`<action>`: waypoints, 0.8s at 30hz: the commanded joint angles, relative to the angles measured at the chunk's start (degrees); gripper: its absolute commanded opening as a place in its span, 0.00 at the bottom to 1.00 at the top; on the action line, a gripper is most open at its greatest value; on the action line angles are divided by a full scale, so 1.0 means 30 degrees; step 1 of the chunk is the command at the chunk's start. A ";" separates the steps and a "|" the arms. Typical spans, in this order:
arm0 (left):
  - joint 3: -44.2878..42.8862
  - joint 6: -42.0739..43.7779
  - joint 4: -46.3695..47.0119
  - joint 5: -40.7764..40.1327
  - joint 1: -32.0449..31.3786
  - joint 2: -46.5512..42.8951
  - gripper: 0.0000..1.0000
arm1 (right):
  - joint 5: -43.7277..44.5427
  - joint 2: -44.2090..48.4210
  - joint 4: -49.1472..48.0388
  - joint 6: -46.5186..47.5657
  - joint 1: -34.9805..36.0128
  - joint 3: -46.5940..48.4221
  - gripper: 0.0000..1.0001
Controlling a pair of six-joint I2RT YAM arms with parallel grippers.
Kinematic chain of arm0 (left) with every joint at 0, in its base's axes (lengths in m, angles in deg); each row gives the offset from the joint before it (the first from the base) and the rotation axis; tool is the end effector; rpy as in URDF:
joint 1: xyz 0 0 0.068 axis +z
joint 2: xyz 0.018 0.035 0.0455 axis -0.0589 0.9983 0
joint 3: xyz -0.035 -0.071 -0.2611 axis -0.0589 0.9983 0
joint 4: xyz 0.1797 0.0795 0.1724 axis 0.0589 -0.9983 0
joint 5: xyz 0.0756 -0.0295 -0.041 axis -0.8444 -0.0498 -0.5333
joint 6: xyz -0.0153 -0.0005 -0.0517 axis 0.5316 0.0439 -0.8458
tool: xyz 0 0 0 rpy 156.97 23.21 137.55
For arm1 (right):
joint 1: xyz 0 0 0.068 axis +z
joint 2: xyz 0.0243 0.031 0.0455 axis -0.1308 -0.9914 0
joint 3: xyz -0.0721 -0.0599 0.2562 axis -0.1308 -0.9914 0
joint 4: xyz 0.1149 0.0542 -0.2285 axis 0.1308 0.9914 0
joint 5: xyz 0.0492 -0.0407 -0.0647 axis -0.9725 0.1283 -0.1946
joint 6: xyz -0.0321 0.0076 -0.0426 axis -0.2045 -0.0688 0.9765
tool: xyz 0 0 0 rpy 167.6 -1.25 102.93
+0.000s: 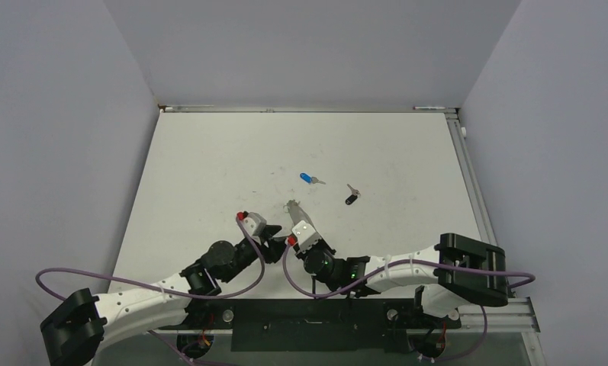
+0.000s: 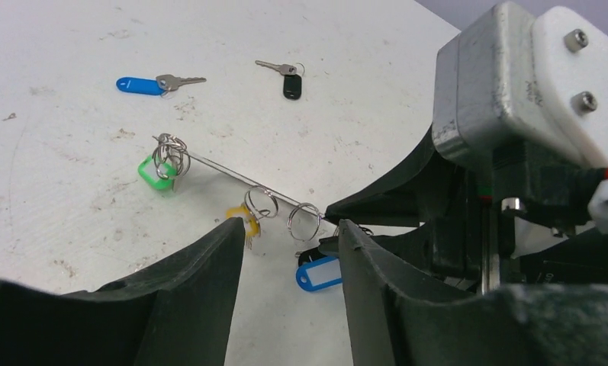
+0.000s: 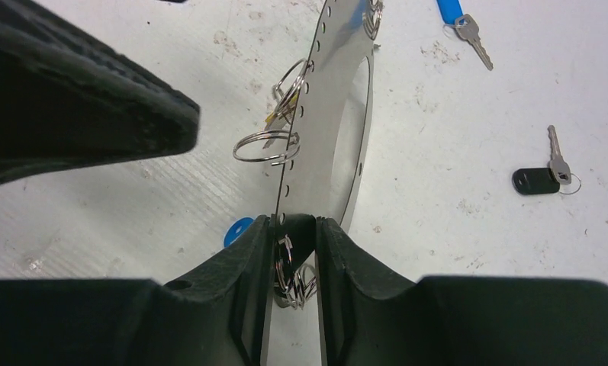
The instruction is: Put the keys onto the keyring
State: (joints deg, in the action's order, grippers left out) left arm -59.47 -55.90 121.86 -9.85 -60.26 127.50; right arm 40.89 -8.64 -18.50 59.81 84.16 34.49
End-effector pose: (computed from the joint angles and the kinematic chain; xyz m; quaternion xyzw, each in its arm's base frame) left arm 0.1005 -0.1424 0.1898 0.2036 0.7016 -0.3426 0.5907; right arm 0.0840 0.2640 0.1591 -0.3416 0.7834 0.1106 0.5074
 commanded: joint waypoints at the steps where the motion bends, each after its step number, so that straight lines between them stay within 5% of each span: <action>1: 0.0894 -0.0855 -0.0085 -0.0465 0.0150 -0.1283 0.47 | -0.1130 0.0883 0.0778 -0.0141 0.0166 0.0473 0.05; 7: 0.2347 -0.0524 0.2295 -0.0197 0.0152 -0.1305 0.49 | -0.2505 0.1808 0.2908 -0.0738 0.0147 0.1181 0.05; 17: 0.2452 0.4754 0.4290 0.3321 -0.0361 -0.1479 0.50 | -0.4614 0.3558 0.5269 -0.1101 0.0039 0.2117 0.05; 24: 0.2212 0.7600 0.4255 0.1888 -0.2464 -0.0131 0.47 | -0.4496 0.3393 0.5877 -0.1083 -0.0015 0.2511 0.05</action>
State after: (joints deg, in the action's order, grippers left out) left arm -52.47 -39.90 131.34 -2.29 -64.08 125.12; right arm 28.19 0.52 -1.71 57.41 84.12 39.36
